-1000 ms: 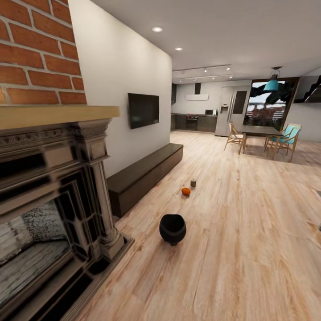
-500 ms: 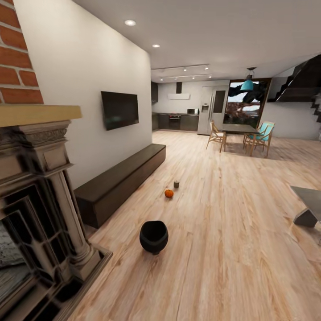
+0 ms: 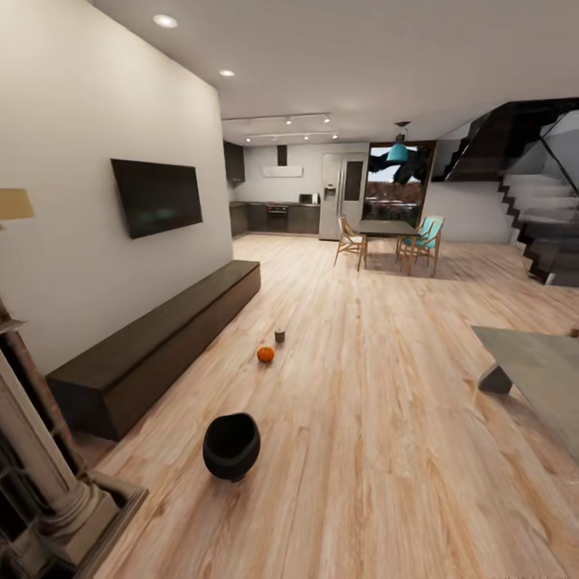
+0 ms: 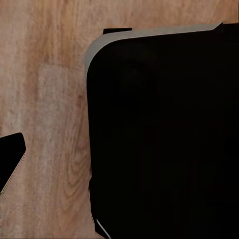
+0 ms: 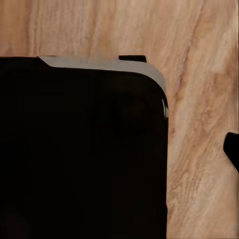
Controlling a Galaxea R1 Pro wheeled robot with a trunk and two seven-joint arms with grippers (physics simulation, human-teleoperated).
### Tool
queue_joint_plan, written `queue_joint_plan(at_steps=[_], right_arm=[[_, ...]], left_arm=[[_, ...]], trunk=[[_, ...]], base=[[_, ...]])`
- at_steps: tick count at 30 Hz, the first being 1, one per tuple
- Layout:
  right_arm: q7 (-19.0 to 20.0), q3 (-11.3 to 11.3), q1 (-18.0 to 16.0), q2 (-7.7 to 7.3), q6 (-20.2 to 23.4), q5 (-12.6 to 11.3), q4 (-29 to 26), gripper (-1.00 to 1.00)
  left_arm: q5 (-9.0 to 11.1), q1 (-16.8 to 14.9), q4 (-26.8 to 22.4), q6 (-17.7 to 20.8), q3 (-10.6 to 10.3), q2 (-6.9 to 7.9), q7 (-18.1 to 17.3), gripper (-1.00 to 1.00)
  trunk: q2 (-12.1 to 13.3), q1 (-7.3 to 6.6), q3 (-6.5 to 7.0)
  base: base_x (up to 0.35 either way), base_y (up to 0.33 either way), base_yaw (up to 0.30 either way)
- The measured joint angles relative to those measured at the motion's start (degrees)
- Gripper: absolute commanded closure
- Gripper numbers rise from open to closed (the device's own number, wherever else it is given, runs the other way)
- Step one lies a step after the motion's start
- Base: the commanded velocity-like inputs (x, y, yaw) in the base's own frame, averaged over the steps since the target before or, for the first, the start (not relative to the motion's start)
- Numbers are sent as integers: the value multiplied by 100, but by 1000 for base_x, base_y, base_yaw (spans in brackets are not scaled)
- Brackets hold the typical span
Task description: Place each of the two pumpkins and all three candles from the living room inside a cabinet in the living room (use any cabinet), then make sure every cabinet is closed, and position the cauldron so it is next to a table in the living room.
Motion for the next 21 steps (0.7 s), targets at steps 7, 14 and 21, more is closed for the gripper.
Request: queue_joint_plan(at_steps=[7,14,21], right_arm=[[0,4,0,2,0,0,-1,-100],[0,8,0,0,0,1,-1,-100],[0,9,0,-1,0,1,-2,-100]], left_arm=[[-1,0,0,-21,0,14,0,-100],[-1,0,0,-69,-7,22,0,-100],[-1,0,0,-73,-8,26,0,-100]], trunk=[[0,0,-30],[0,0,-64],[0,0,-97]], base=[[269,-198,-265],[283,-161,-257],[286,-156,-254]])
